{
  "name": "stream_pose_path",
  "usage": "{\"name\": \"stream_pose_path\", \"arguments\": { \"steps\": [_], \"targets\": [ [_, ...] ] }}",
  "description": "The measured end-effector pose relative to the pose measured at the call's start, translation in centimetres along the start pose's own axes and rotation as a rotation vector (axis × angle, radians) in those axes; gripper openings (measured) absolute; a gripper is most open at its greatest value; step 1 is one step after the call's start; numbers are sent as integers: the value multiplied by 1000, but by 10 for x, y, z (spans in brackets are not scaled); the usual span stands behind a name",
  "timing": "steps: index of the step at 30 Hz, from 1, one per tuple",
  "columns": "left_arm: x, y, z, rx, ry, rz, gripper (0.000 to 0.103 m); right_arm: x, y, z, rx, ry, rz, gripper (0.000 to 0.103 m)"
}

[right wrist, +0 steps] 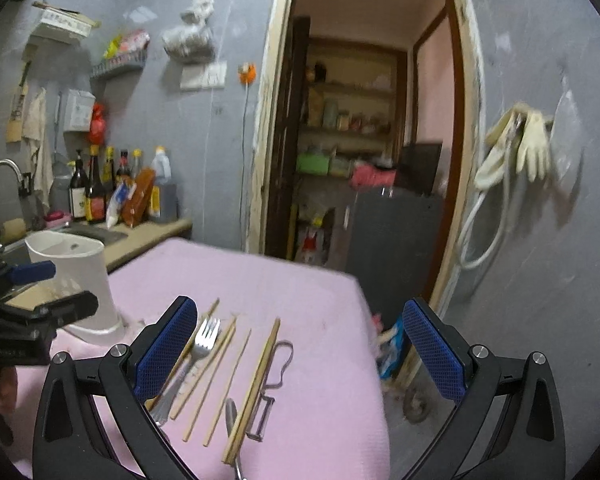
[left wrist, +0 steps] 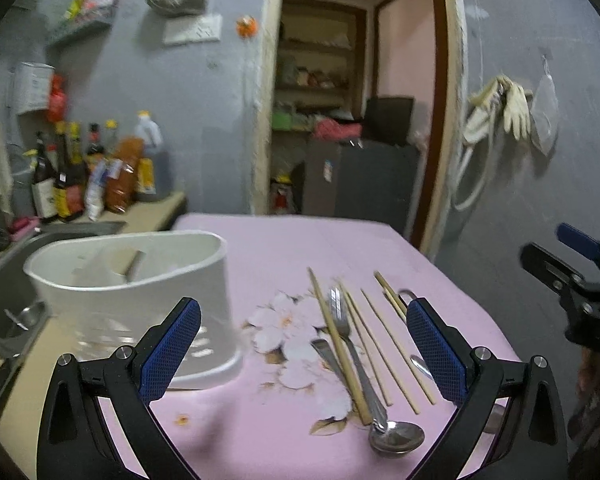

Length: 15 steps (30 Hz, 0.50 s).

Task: Organize utensils
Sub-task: 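Move the left tool to a wooden chopstick while the right tool reaches the metal peeler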

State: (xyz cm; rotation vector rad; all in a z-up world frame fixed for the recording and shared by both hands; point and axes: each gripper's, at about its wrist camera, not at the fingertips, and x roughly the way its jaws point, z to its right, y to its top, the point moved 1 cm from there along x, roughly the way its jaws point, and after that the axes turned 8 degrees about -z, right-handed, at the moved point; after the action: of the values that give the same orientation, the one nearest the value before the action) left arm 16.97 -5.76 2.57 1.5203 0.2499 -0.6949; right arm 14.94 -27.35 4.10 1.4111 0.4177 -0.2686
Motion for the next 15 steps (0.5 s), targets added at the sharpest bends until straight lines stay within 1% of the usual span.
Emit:
{"name": "stream_pose_path", "arguments": {
  "steps": [1, 3, 4, 5, 6, 7, 9, 10, 11, 12, 14, 15],
  "targets": [
    [6, 0, 2, 7, -10, -16, 100, 7, 0, 3, 5, 11, -26, 101],
    [18, 2, 8, 23, -20, -46, 92, 20, 0, 8, 15, 22, -72, 95],
    [25, 3, 9, 31, -26, -68, 89, 30, 0, 11, 23, 29, -107, 89],
    [31, 4, 10, 35, -32, -86, 82, 37, -1, 13, 31, 36, -135, 83],
    [38, 5, 10, 38, -39, -107, 77, 42, -2, 15, 35, 43, -156, 81],
    [45, 6, 10, 37, -46, -129, 74, 50, -4, 17, 39, 50, -187, 78],
    [59, 7, 9, 31, -59, -170, 62, 62, -6, 17, 36, 65, -233, 73],
    [67, 8, 8, 27, -66, -193, 59, 69, -8, 17, 35, 76, -261, 68],
    [75, 9, 7, 23, -73, -219, 53, 76, -9, 17, 35, 91, -291, 63],
    [81, 10, 6, 19, -78, -238, 49, 82, -10, 17, 37, 102, -312, 60],
    [94, 11, 3, 5, -92, -281, 47, 95, -13, 17, 43, 134, -367, 52],
    [100, 12, 1, -2, -100, -298, 45, 101, -14, 16, 42, 145, -389, 51]
  ]
}}
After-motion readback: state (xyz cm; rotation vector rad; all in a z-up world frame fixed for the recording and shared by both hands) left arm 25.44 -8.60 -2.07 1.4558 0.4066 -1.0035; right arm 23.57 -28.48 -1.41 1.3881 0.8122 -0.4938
